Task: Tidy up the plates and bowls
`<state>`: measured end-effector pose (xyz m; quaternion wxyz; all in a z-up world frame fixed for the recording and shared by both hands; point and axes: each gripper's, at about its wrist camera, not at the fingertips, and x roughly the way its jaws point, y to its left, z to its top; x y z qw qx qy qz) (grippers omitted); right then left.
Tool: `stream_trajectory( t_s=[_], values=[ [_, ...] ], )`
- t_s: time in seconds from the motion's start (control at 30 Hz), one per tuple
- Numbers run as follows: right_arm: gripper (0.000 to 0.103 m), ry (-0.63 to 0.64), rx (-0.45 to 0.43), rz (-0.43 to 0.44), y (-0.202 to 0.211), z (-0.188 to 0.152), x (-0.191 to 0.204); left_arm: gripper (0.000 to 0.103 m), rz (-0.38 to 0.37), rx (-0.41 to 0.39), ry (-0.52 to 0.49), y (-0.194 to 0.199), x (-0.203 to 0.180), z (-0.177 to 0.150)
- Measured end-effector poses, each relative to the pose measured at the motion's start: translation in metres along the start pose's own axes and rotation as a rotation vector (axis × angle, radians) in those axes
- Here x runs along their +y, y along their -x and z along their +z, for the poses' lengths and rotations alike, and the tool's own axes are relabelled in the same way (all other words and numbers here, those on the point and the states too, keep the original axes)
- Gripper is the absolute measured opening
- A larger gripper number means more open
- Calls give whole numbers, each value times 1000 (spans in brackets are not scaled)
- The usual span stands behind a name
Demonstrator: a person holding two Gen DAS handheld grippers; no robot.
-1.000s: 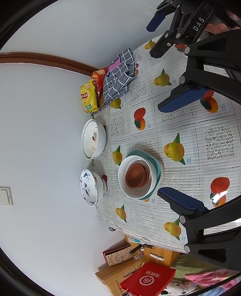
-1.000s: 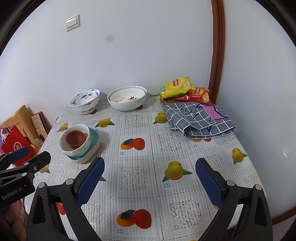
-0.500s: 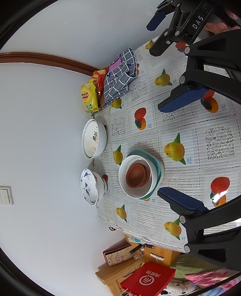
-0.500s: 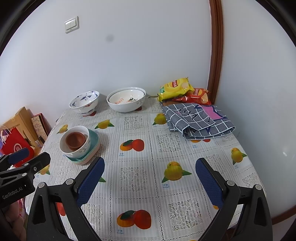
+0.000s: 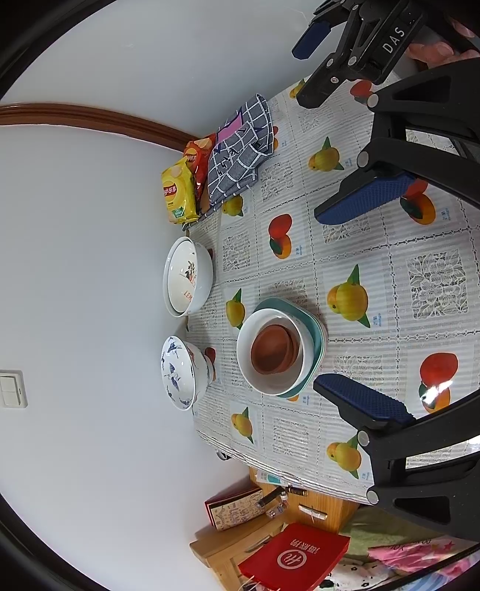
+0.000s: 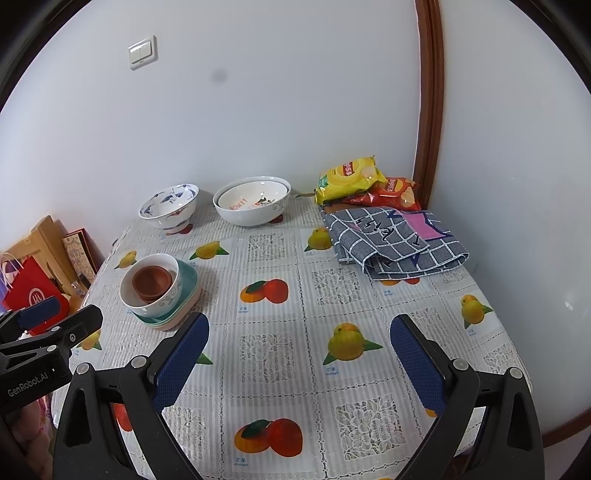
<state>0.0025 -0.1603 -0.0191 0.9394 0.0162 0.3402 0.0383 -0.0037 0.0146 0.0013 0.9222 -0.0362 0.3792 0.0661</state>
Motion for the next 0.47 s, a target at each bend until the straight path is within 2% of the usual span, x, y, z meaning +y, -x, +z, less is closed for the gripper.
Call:
stream_trajectory(
  t_s=[0.47],
  values=[
    [98,-1,-17,12,0,0,4,82,5,-3,2,-7,1,0]
  ],
)
